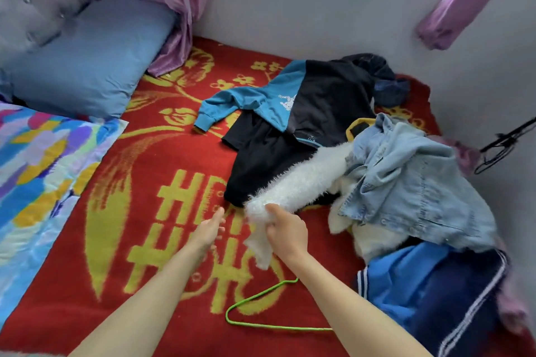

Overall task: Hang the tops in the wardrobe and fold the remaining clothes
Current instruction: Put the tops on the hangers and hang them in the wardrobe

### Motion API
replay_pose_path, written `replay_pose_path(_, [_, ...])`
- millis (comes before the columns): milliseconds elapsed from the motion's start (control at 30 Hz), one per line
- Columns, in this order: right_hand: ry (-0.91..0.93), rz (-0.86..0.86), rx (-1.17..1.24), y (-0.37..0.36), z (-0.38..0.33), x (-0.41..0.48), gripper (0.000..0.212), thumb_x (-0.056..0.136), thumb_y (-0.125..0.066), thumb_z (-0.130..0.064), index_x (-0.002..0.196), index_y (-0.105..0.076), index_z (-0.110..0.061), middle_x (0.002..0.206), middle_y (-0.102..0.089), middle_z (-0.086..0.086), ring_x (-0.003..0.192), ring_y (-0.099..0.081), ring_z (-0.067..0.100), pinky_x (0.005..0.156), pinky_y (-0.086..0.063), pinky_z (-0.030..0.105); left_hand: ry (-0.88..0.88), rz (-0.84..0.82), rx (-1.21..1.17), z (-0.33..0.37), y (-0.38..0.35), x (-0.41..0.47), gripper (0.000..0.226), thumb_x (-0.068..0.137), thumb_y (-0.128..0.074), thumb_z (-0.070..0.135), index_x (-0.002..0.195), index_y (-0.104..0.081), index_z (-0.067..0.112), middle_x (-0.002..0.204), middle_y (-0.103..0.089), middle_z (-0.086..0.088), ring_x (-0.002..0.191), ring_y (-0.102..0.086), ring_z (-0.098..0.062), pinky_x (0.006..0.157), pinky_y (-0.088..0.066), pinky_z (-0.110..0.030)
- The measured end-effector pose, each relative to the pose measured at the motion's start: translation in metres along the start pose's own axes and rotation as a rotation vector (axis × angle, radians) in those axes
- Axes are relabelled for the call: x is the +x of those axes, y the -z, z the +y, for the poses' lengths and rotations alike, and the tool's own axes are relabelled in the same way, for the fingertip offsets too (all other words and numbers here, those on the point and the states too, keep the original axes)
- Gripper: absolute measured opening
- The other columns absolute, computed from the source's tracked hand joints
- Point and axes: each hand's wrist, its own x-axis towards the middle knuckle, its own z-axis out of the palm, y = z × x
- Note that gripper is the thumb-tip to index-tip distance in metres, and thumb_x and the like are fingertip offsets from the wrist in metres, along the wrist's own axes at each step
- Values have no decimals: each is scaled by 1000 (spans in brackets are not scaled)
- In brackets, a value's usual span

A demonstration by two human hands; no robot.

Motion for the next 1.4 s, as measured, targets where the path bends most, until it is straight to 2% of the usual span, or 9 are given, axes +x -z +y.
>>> replay_pose_path(267, [-55,12,-48,-33,-109,-91,42,86,-45,-7,125,-54,-20,101,-68,13,96,-59,35,70,-39,35,92,-385,56,8,75,-38,49,89,-43,61,91,-57,14,85,-62,-4,80,-60,-19,77,-45,-33])
replay_pose_path(367, [15,-81,-48,-46,-130,-118,40,86,-47,-10,124,-54,-20,105,-67,11,98,-58,31,81,-43,39,91,-475,114,7,90,-44,51,86,-60,48,108,-62,2,97,-65,-13,82,-65,-24,73,-51,-32])
replay_pose_path(500, [34,-135,-70,-58,-132,-135,44,90,-48,-15,132,-49,-27,112,-66,8,104,-58,28,84,-41,35,-92,-349,383,-6,108,-46,30,84,-70,17,109,-66,1,106,-64,-13,98,-61,-27,90,-51,-38])
replay_pose_path(633, [54,-204,-142,-66,-119,-133,54,91,-55,-34,141,-36,-34,119,-62,-1,110,-56,21,86,-40,30,-239,-267,395,-7,122,-50,4,86,-64,9,88,-65,6,75,-62,-9,61,-55,-19,49,-45,-23])
replay_pose_path(767, [32,-181,-199,-68,-106,-116,57,90,-54,-41,143,-35,-32,122,-59,-6,112,-55,19,84,-41,29,-456,-61,787,-11,157,-39,25,90,-52,14,110,-66,16,110,-66,-5,105,-60,-27,78,-47,-31])
replay_pose_path(833, [56,-178,-222,-68,-107,-104,53,92,-52,-40,142,-36,-28,120,-60,-4,107,-57,19,78,-42,29,-479,40,907,-23,187,-29,31,92,-44,14,114,-64,21,118,-65,-2,109,-58,-26,84,-48,-33])
replay_pose_path(1133, [97,-224,-256,-78,-131,-47,43,98,-46,-32,138,-42,-19,131,-54,2,118,-50,20,89,-44,32,-84,451,993,-110,390,-28,18,91,-48,19,100,-62,24,117,-63,-11,102,-59,-30,81,-45,-32])
replay_pose_path(1233, [78,-240,-264,-84,-134,-41,42,98,-46,-31,137,-43,-19,130,-54,3,117,-52,19,87,-46,33,13,549,985,-130,402,-33,22,91,-44,13,102,-62,21,120,-60,-13,106,-57,-31,88,-40,-33])
replay_pose_path(1400, [98,-318,-332,-103,-136,-28,41,97,-47,-31,136,-45,-20,131,-53,3,118,-51,19,86,-49,33,116,424,1023,-135,361,-19,37,93,-44,18,127,-52,29,136,-51,-7,125,-44,-28,100,-34,-35])
